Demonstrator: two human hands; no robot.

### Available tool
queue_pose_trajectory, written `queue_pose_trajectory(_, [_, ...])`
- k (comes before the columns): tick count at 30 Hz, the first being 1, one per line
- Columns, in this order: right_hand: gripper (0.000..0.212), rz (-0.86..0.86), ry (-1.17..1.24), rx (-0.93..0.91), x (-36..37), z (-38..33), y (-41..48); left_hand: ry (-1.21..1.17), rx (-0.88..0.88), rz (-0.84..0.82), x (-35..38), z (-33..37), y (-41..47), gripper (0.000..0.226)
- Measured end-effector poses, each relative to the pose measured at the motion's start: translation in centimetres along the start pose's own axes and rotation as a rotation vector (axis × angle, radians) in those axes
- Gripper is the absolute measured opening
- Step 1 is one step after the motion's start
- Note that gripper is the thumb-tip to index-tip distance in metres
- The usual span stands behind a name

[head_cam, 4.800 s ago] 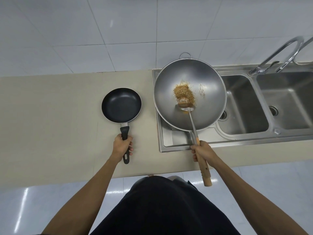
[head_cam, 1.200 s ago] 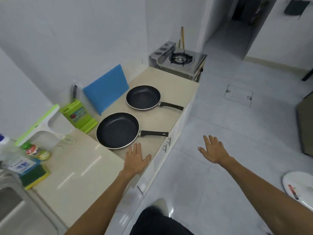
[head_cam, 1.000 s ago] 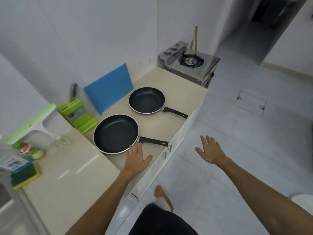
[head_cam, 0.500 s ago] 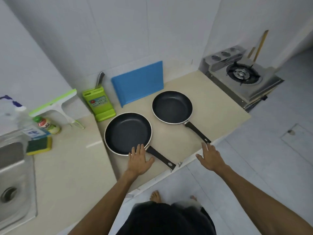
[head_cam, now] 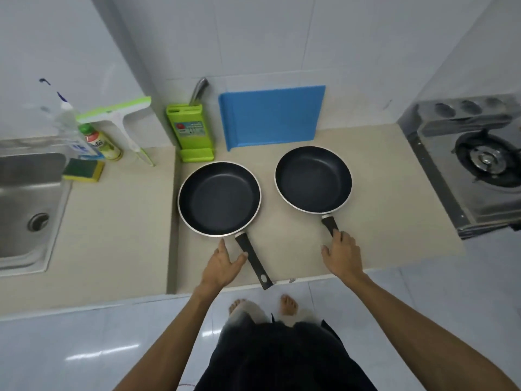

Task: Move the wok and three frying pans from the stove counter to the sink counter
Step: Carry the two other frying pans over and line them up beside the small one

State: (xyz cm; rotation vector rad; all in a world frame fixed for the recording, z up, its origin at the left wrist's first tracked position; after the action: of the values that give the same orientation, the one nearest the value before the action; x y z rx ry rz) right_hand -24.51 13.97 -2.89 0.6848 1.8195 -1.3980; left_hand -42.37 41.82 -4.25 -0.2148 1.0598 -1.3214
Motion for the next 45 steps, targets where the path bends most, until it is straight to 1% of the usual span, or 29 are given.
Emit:
queue_pose_trajectory(3, [0.055, 0.018, -0.002, -0.014, 0.2, 2.1, 1.9, -0.14, -0.058, -0.002, 2.4, 0.2, 1.1, 0.095])
queue_pose_trajectory(5, [0.058, -0.024, 0.026, -0.015, 0.7, 3.2, 3.1, -0.257, -0.106, -0.003, 3.7, 0.1, 2.0, 0.094])
queue_pose_trajectory(7, [0.06, -0.071, 0.118, 0.0, 1.1, 4.1, 4.4, -0.379, -0.141, -0.002, 4.7, 0.2, 3.0, 0.093])
queue_pose_trajectory(9, [0.058, -0.12, 0.291, 0.013, 1.6, 4.7, 5.7, -0.553, -0.158, 0.002, 5.7, 0.3, 3.9, 0.088])
queue_pose_trajectory(11, [0.046, -0.193, 0.523, 0.027, 2.2, 5.0, 6.7, -0.756, -0.155, 0.011, 6.7, 0.5, 4.6, 0.078])
queue_pose_trajectory(13, [0.032, -0.276, 0.788, 0.057, 2.9, 5.2, 7.6, -0.893, -0.141, 0.048, 7.5, 0.7, 5.0, 0.064])
queue_pose_trajectory(14, [0.03, -0.317, 0.891, 0.072, 3.2, 5.4, 8.0, -0.945, -0.134, 0.07, 7.8, 0.8, 5.1, 0.056])
queue_pose_trajectory(16, [0.033, -0.397, 1.028, 0.087, 3.7, 5.8, 8.7, -1.052, -0.113, 0.095, 8.4, 0.9, 5.5, 0.042])
queue_pose_trajectory(18, [0.039, -0.483, 1.095, 0.072, 4.1, 6.3, 9.5, -1.119, -0.079, 0.091, 9.2, 1.1, 5.8, 0.034])
queue_pose_trajectory(21, [0.049, -0.569, 1.147, 0.052, 4.7, 7.0, 10.3, -1.15, -0.057, 0.068, 10.1, 1.3, 6.2, 0.03])
queue_pose_trajectory(24, [0.055, -0.587, 1.161, 0.043, 5.0, 7.3, 10.6, -1.128, -0.078, 0.093, 10.6, 1.4, 6.5, 0.032])
queue_pose_trajectory(26, [0.054, -0.57, 1.151, 0.028, 5.1, 7.1, 10.6, -1.083, -0.086, 0.133, 10.6, 1.5, 6.6, 0.033])
queue_pose_trajectory(31, [0.052, -0.474, 1.145, -0.006, 4.6, 5.9, 9.7, -1.001, -0.033, 0.217, 9.7, 2.7, 6.0, 0.038])
queue_pose_trajectory(33, [0.05, -0.434, 1.133, -0.017, 4.1, 5.3, 9.2, -0.991, -0.026, 0.253, 9.0, 3.3, 5.4, 0.038])
queue_pose_trajectory(35, [0.048, -0.411, 1.114, -0.028, 3.5, 4.7, 8.6, -0.995, -0.021, 0.27, 8.3, 4.0, 4.5, 0.044])
queue_pose_trajectory(38, [0.046, -0.42, 1.103, -0.032, 2.2, 4.5, 7.4, -1.026, -0.044, 0.262, 7.6, 5.3, 2.9, 0.051])
queue_pose_trajectory(45, [0.045, -0.497, 1.09, -0.062, -0.8, 5.2, 2.2, -1.111, -0.047, 0.26, 7.5, 7.5, -4.1, 0.035])
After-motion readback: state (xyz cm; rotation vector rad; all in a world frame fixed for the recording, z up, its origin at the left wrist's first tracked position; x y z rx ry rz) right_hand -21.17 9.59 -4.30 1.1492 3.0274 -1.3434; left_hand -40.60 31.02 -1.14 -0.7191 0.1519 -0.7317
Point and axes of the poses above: each hand's wrist, its own y-axis towards the middle knuckle, its own x-axis out of the palm, z = x × y, the point moved 4 cm from there along y, towards the middle knuckle, and after that the axes turned 14 degrees about -z, right-handed, at the moved point
